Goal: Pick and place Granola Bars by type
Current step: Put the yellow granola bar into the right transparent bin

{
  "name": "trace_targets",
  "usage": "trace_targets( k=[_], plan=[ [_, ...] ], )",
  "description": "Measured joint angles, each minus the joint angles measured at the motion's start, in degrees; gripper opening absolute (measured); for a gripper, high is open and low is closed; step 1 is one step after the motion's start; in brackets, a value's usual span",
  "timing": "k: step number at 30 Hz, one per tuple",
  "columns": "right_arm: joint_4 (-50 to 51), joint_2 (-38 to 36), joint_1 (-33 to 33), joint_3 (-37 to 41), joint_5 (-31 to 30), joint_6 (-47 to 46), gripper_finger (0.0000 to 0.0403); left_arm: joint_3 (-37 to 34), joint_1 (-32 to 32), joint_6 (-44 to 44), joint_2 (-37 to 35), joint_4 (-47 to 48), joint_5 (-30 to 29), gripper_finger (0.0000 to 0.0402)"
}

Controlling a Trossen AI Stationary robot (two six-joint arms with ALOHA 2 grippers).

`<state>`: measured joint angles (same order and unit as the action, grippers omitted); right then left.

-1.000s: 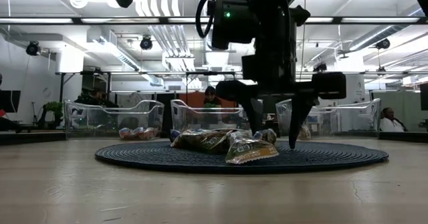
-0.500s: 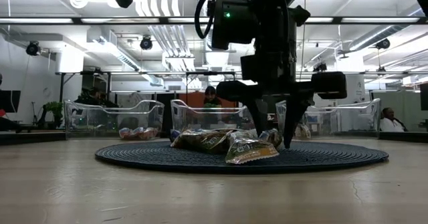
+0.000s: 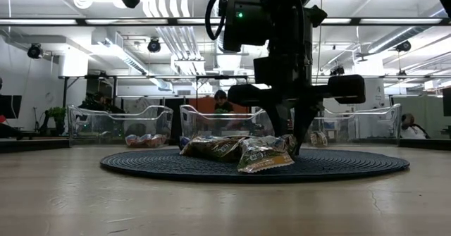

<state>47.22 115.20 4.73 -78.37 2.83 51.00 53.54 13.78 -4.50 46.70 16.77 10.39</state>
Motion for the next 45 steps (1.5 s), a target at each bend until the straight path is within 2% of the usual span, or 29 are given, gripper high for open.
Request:
trace_targets(
  k=[10,23,35,45],
  plan=[
    [2.81,-1.80,0.00,-2.08,0.13,-5.61,0.0056,0.00,0.02,-0.01,0.00,0.05,0.00,0.0000],
    [5.67,-11.38,-0.44,-9.44,0.11,-14.45,0.0056,0.00,0.00,-0.01,-0.02,-0.10,0.00,0.0000],
    [8.52,-22.18,-5.46,-10.32,-0.04,-26.22,0.0056,0.00,0.02,-0.01,-0.02,-0.01,0.02,0.0000],
    [11.08,-26.38,-9.68,-10.12,-0.04,-28.48,0.0056,0.00,0.00,-0.03,-0.02,-0.03,0.02,0.0000]
  ],
)
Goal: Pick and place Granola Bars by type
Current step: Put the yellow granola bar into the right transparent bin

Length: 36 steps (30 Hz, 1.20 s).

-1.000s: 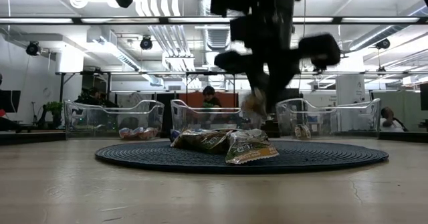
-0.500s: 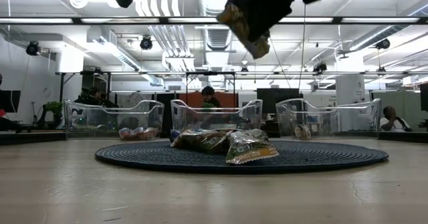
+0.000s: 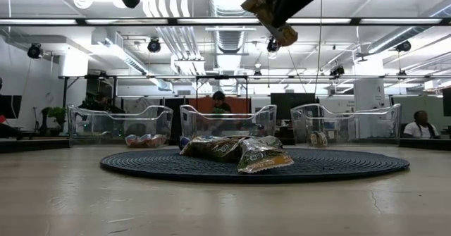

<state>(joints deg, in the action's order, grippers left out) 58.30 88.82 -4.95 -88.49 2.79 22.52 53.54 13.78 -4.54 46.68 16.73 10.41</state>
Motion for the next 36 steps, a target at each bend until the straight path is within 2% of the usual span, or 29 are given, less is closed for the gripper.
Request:
trace_targets(
  k=[10,24,36],
  plan=[
    [3.06,0.11,-7.07,0.46,0.02,0.25,0.0056,0.00,0.01,0.00,0.00,0.00,0.00,0.0000],
    [7.49,0.24,-24.45,1.31,0.24,4.30,0.0057,0.00,0.00,-0.11,0.00,0.00,0.00,0.0000],
    [9.03,0.24,-35.43,1.31,0.78,7.75,0.0057,0.00,0.02,-0.20,0.00,0.00,0.00,0.0000]
  ],
)
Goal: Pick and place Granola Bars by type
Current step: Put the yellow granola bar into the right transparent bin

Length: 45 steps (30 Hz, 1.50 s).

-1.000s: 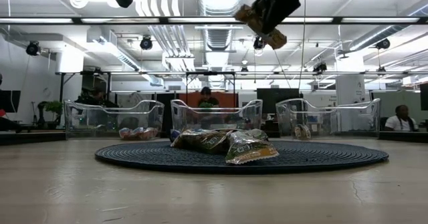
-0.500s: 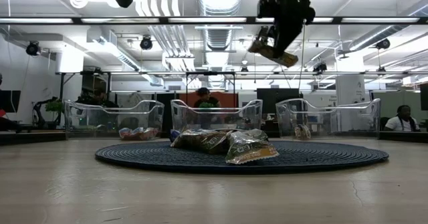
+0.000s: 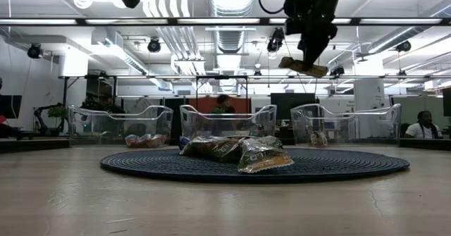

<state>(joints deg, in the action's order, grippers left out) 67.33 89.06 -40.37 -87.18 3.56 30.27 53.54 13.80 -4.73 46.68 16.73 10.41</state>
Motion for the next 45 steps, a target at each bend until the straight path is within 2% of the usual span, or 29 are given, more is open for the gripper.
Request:
trace_targets(
  k=[8,11,20,29,45],
  plan=[
    [0.46,-0.01,-6.73,0.00,0.19,0.34,0.0057,0.00,-0.02,0.00,0.00,0.00,0.00,0.0000],
    [1.67,-0.02,-9.18,0.01,2.32,0.38,0.0057,0.00,-0.02,0.00,0.00,0.00,0.00,0.0000],
    [3.26,-0.07,-14.01,2.66,2.96,0.76,0.0057,0.00,0.00,0.00,0.00,0.00,0.00,0.0000],
    [2.38,-0.07,-16.07,9.73,2.96,1.89,0.0057,0.00,-0.02,0.00,0.00,0.00,0.00,0.0000],
    [-8.55,-0.07,-16.47,22.08,2.89,2.89,0.0057,0.00,-0.01,-0.06,0.00,0.00,-0.02,0.0000]
  ],
)
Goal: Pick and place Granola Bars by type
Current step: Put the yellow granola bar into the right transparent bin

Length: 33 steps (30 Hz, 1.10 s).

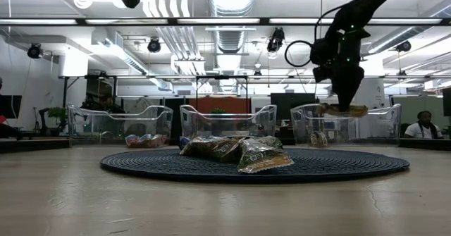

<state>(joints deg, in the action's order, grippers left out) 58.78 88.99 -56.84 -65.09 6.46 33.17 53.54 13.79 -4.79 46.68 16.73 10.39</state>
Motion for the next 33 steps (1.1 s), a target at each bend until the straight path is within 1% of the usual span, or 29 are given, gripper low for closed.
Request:
trace_targets(
  k=[10,19,22,29,33],
  plan=[
    [-1.27,0.02,0.00,2.72,-0.46,0.30,0.0057,0.00,0.00,-0.18,0.00,0.00,-0.81,0.0000],
    [-1.22,0.02,-0.07,2.84,-0.66,0.16,0.0057,0.00,-0.01,-0.18,0.00,0.00,-1.37,0.0000],
    [-1.16,0.02,-0.07,2.88,-0.66,0.24,0.0070,0.00,0.01,-0.18,0.00,0.00,-1.36,0.0000],
    [-1.15,0.02,-0.07,3.05,-0.66,-0.39,0.0116,0.00,-0.01,-0.32,0.00,0.00,-1.36,0.0000],
    [-1.05,0.02,-0.07,3.05,-0.63,-0.52,0.0130,0.00,-0.01,-0.35,0.00,0.00,-1.36,0.0000]
  ],
)
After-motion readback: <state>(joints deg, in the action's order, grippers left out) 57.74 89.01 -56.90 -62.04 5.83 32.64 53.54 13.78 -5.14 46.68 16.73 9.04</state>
